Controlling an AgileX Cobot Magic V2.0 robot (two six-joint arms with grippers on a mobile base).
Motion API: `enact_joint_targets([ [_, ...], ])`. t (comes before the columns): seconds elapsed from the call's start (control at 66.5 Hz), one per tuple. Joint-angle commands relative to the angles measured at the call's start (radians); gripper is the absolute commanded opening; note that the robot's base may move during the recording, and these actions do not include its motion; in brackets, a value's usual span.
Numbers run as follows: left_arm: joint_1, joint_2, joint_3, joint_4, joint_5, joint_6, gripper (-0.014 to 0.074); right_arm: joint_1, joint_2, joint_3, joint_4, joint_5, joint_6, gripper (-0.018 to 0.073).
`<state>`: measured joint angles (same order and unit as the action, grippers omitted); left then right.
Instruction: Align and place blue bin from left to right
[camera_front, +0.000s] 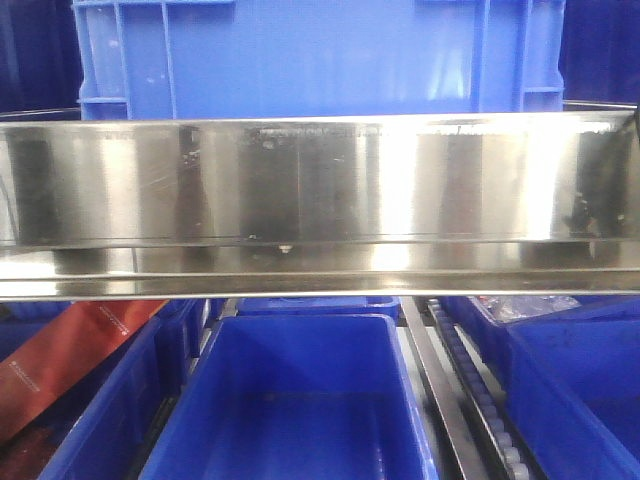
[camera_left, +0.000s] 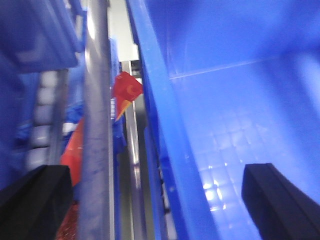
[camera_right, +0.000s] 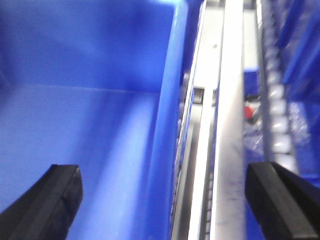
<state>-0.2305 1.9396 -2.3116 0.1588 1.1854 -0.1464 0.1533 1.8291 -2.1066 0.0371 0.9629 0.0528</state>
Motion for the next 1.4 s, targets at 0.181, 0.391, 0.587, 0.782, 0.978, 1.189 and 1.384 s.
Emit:
enact_joint_targets([
  [0.181,0.0,-0.135,-0.032,0.002,0.036,0.013,0.017,-0.007,-0.169,-0.007,-0.051,0.068,-0.002,0.0115],
  [0.391,0.0,-0.17,-0.03,0.002,0.036,0.013,-0.0111,-0.007,-0.265,0.059,-0.093,0.078,-0.002,-0.0066],
  [0.587,-0.002,-0.191,0.037,0.002,0.036,0.013,-0.0111,-0.007,-0.39,0.284,-0.113,-0.001,-0.002,-0.0067],
  [0.782,-0.002,-0.295,0.252,0.0,-0.037,0.013,-0.0111,-0.007,-0.551,0.585,-0.113,-0.208,-0.002,-0.0067],
  [0.978,-0.002,-0.509,0.626,-0.002,-0.331,0.007,-0.0111,-0.007,-0.717,0.863,-0.113,-0.394,-0.002,-0.0067],
  [1.189,-0.002,-0.804,1.064,-0.046,-0.69,0.005,-0.0111,-0.007,-0.912,1.111,-0.113,-0.54,-0.002,-0.0067],
  [1.384,-0.002,-1.11,1.482,-0.047,-0.977,0.005,-0.0111,-0.007,-1.113,1.318,-0.141,-0.634,-0.002,-0.0067],
])
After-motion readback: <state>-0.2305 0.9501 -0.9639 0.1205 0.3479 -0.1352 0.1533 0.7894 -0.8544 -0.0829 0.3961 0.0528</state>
